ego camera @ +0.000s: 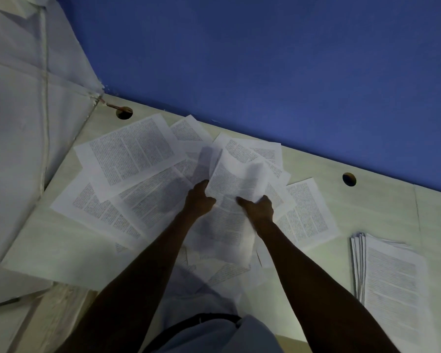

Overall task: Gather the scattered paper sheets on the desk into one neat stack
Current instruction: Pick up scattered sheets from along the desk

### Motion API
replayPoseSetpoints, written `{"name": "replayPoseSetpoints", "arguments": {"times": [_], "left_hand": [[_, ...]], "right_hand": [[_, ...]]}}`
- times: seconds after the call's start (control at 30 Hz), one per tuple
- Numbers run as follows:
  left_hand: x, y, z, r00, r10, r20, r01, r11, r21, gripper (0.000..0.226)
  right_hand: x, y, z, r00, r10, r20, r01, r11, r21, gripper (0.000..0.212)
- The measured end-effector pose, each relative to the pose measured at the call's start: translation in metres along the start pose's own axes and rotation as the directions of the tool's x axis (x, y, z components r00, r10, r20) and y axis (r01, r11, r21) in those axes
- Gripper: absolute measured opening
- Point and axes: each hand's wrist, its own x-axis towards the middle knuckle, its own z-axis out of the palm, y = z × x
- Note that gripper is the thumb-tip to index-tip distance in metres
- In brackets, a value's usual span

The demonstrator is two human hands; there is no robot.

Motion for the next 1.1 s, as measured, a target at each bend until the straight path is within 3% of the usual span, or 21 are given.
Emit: {"name": "replayPoseSetpoints", "arguments": {"times": [0.13, 0.2, 0.27, 0.3, 0.37, 0.43, 0.57, 0.63, 0.73, 0.8, 0.93, 1.03, 1.1], "left_hand": [[0.009, -0.002, -0.013, 0.998, 0.015, 0.053, -0.02, 0.996, 0.089, 0.056], [0.017, 0.005, -0.011, 0.997, 0.076, 0.004, -0.075, 0.971, 0.225, 0.055], [0.022, 0.018, 0.0, 0.987, 0.164, 0.004, -0.149, 0.888, 0.434, 0.05], [0.023, 0.025, 0.008, 0.983, 0.182, 0.036, -0.172, 0.824, 0.539, 0.053], [0.025, 0.036, 0.024, 0.98, 0.173, 0.097, -0.192, 0.705, 0.682, 0.065], [0.027, 0.042, 0.038, 0.976, 0.161, 0.149, -0.219, 0.663, 0.715, 0.075], [0.033, 0.045, 0.05, 0.965, 0.105, 0.238, -0.206, 0.867, 0.453, 0.097], [0.034, 0.043, 0.047, 0.973, 0.097, 0.211, -0.164, 0.932, 0.325, 0.099], [0.037, 0.037, 0.032, 0.978, 0.087, 0.192, -0.145, 0.94, 0.311, 0.077], [0.04, 0.037, 0.015, 0.985, 0.091, 0.146, -0.136, 0.932, 0.337, 0.062], [0.045, 0.043, -0.013, 0.991, 0.029, 0.132, -0.065, 0.957, 0.284, 0.061], [0.035, 0.034, -0.026, 0.984, -0.066, 0.166, 0.067, 0.998, 0.0, 0.068], [0.022, 0.023, -0.031, 0.982, -0.098, 0.161, 0.129, 0.972, -0.196, 0.068]], "right_hand": [[-0.002, 0.01, -0.009, 0.998, 0.002, -0.058, 0.006, 0.991, 0.137, 0.056], [-0.013, 0.011, -0.008, 0.968, 0.092, -0.232, -0.069, 0.992, 0.104, 0.046], [-0.021, 0.017, -0.003, 0.923, 0.222, -0.315, -0.233, 0.973, 0.003, 0.053], [-0.024, 0.018, 0.0, 0.931, 0.265, -0.25, -0.283, 0.958, -0.039, 0.061], [-0.02, 0.017, 0.009, 0.931, 0.335, -0.146, -0.341, 0.94, -0.017, 0.078], [-0.014, 0.004, 0.007, 0.865, 0.447, -0.23, -0.442, 0.894, 0.075, 0.083], [-0.006, -0.009, -0.003, 0.805, 0.57, -0.165, -0.438, 0.758, 0.483, 0.107], [-0.008, 0.009, -0.011, 0.859, 0.504, -0.095, -0.396, 0.769, 0.501, 0.095], [-0.007, 0.028, -0.011, 0.934, 0.335, -0.125, -0.229, 0.828, 0.511, 0.054], [-0.016, 0.025, -0.005, 0.955, 0.262, -0.138, -0.14, 0.81, 0.57, 0.048], [-0.03, 0.019, 0.009, 0.973, 0.139, -0.182, -0.014, 0.828, 0.56, 0.034], [-0.025, 0.018, 0.009, 0.982, 0.082, -0.168, 0.02, 0.85, 0.527, 0.037], [-0.02, 0.015, 0.004, 0.99, 0.073, -0.119, -0.003, 0.864, 0.503, 0.036]]}}
